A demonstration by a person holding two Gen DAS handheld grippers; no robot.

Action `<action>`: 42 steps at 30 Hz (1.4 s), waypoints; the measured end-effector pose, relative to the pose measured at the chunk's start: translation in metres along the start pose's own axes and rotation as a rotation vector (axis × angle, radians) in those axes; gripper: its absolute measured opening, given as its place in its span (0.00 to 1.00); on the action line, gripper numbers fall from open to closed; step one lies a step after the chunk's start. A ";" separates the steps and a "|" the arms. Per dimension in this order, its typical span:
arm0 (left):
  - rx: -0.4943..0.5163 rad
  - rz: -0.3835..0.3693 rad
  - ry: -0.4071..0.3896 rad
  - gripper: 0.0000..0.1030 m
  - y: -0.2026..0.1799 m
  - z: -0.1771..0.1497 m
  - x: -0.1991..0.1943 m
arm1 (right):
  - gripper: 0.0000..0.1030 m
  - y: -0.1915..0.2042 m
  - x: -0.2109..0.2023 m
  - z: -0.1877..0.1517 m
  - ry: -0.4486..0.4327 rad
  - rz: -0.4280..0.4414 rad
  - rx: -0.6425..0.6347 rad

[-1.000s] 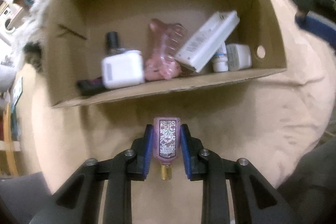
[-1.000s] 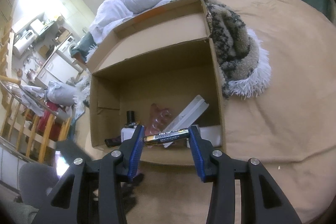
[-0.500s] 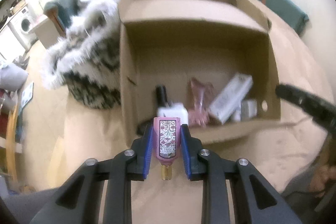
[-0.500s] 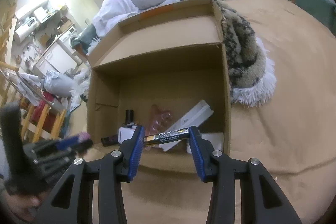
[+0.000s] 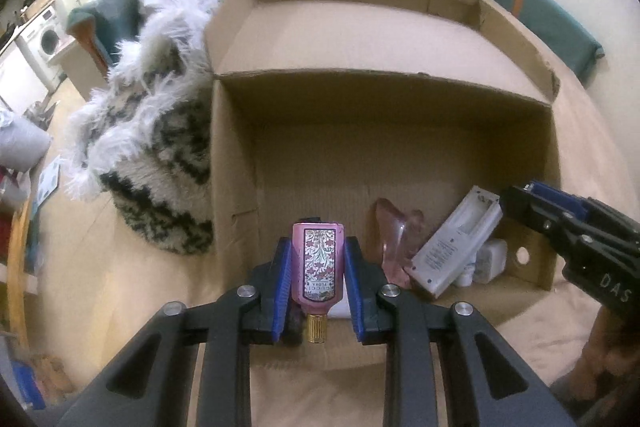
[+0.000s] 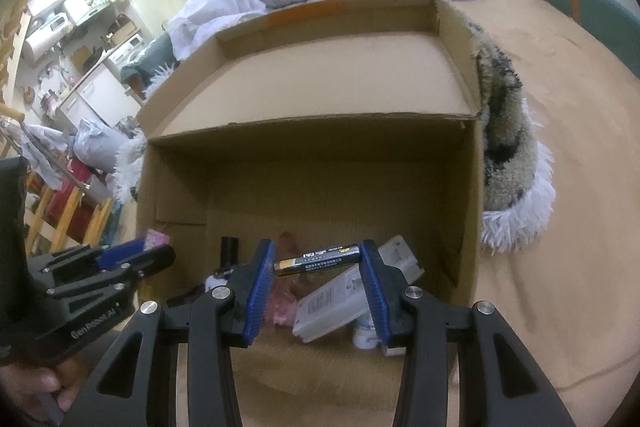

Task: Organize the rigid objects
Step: 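Carry the perfume bottle and battery over the box with both tools, then lower the perfume bottle and battery into the box and open both tools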

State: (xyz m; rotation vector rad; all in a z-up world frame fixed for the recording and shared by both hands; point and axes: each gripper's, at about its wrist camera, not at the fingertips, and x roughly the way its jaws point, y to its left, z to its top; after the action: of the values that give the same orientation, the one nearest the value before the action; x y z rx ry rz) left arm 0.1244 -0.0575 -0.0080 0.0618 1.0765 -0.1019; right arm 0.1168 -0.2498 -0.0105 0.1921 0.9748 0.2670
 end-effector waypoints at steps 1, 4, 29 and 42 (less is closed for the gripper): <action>0.005 -0.004 -0.001 0.22 -0.001 0.000 0.004 | 0.44 -0.001 0.004 0.001 0.008 0.000 0.005; 0.007 -0.037 0.009 0.22 -0.003 -0.003 0.017 | 0.44 -0.001 0.014 -0.001 0.041 0.005 0.018; 0.029 0.011 0.008 0.24 -0.004 -0.017 0.033 | 0.45 -0.011 0.044 -0.012 0.174 0.007 0.086; 0.014 0.017 -0.079 0.63 -0.006 -0.012 0.002 | 0.97 -0.028 0.016 -0.002 0.045 0.051 0.151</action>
State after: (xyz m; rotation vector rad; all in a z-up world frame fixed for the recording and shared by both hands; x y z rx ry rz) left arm 0.1141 -0.0625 -0.0150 0.0789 0.9965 -0.0960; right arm 0.1271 -0.2715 -0.0322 0.3503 1.0367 0.2460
